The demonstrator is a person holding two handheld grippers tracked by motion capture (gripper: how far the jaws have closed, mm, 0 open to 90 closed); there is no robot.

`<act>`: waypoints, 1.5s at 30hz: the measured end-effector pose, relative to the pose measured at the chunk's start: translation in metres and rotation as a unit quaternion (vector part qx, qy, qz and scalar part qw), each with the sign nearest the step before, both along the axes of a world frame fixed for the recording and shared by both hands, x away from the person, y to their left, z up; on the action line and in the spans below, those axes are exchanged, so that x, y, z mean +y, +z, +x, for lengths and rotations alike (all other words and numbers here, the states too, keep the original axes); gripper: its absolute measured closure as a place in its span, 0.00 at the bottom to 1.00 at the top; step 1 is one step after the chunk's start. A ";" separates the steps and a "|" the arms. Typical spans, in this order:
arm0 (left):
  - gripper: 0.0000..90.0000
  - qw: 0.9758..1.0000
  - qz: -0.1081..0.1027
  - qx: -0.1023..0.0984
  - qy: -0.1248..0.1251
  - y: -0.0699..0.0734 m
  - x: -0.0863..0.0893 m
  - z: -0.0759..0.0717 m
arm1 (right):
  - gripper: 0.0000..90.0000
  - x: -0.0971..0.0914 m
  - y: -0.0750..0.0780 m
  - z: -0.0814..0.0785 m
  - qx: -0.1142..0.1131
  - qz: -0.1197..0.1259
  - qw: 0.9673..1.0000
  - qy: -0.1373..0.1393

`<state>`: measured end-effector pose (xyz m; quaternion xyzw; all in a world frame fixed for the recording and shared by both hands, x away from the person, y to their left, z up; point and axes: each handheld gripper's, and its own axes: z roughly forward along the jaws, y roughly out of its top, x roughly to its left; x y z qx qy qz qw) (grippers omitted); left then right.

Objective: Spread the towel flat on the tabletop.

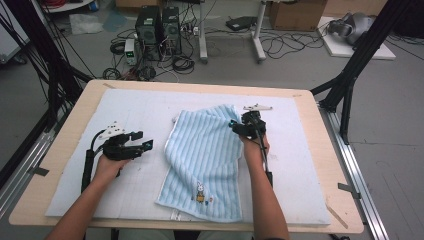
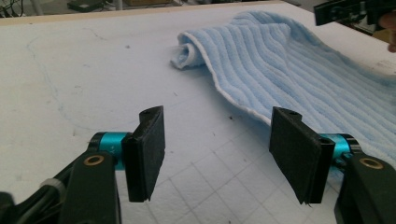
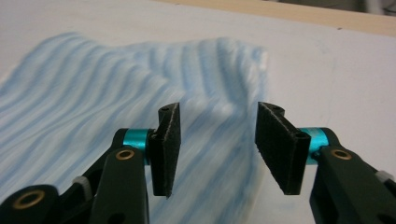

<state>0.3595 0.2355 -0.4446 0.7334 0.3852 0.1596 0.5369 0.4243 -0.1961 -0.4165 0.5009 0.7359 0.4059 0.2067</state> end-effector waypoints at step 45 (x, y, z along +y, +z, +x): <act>0.48 0.997 0.040 0.055 0.032 0.004 -0.070 0.064 | 0.66 -0.006 -0.021 -0.008 -0.007 0.000 1.000 0.023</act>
